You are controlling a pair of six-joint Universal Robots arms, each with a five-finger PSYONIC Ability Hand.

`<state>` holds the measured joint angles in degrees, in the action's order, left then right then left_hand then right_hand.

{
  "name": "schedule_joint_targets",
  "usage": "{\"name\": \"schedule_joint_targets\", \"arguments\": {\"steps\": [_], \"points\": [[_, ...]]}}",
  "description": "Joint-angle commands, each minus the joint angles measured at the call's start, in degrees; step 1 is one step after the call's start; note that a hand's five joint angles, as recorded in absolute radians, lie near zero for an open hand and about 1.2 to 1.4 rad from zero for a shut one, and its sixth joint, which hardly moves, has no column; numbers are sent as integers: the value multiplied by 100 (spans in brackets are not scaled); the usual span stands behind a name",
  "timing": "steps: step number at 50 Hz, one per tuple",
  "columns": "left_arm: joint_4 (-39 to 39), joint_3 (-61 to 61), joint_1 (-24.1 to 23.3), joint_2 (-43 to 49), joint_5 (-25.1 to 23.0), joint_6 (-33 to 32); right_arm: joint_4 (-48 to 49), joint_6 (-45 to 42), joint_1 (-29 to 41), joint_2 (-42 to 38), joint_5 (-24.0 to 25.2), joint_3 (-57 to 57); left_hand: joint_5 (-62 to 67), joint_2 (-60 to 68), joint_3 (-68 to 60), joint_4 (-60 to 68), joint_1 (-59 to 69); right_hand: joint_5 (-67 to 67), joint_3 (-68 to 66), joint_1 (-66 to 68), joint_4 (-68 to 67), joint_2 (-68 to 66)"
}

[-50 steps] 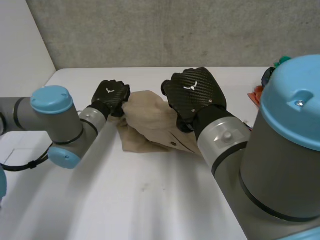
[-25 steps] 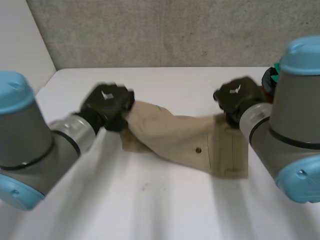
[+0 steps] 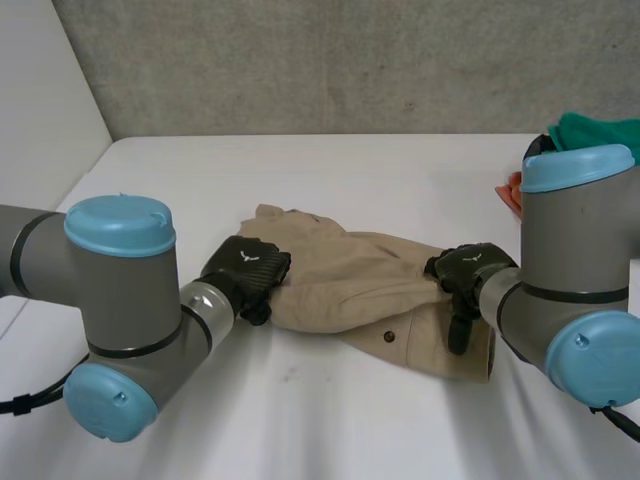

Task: Fold the laundry.

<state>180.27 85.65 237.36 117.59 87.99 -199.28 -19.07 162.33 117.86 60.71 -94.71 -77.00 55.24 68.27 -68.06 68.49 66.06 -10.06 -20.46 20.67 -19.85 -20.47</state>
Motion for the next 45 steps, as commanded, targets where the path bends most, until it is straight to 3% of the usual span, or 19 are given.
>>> {"name": "schedule_joint_targets", "arguments": {"steps": [1,6,10,14,15,19,21,26,30,45], "points": [[79,-92,65,79,-19,-23,264,-227,71,-366,32,254,1476,1173,-1194,1151,1394,-5982,-5942,5921,-6003,-5941],[404,-855,83,579,-1,-215,483,-772,36,-647,-48,983,1476,1173,-1194,1151,1394,-5994,-5954,5933,-6015,-5953],[869,-2058,205,985,-10,-1049,1465,-1150,44,-639,-135,1581,1476,1173,-1194,1151,1394,-5994,-5954,5933,-6015,-5953],[1922,-3123,329,967,-45,-1902,3309,-1686,71,-446,-100,1846,1476,1173,-1194,1151,1394,-5994,-5954,5933,-6015,-5953],[2560,-3403,338,950,-80,-2095,4271,-1983,80,-332,-48,1837,1476,1173,-1194,1151,1394,-5994,-5954,5933,-6015,-5953],[4125,-3564,372,687,-142,-2115,6461,-2590,80,-139,189,1732,1476,1173,-1194,1151,1394,-5994,-5954,5933,-6015,-5953],[4533,-3555,408,459,-125,-2062,6959,-2723,80,-77,303,1723,1476,1173,-1194,1151,1394,-5994,-5954,5933,-6015,-5953],[4395,-3415,417,299,-124,-2009,6900,-2750,80,-68,427,1898,1476,1173,-1194,1151,1394,-5994,-5954,5933,-6015,-5953],[4131,-2924,575,238,-107,-1983,6261,-2750,80,-146,418,1811,1476,1173,-1194,1151,1394,-5994,-5954,5933,-6015,-5953],[3876,153,531,194,-142,-1974,3966,-2724,80,-1017,295,976,1476,1173,-1194,1151,1394,-5994,-5954,5933,-6015,-5953]]}}
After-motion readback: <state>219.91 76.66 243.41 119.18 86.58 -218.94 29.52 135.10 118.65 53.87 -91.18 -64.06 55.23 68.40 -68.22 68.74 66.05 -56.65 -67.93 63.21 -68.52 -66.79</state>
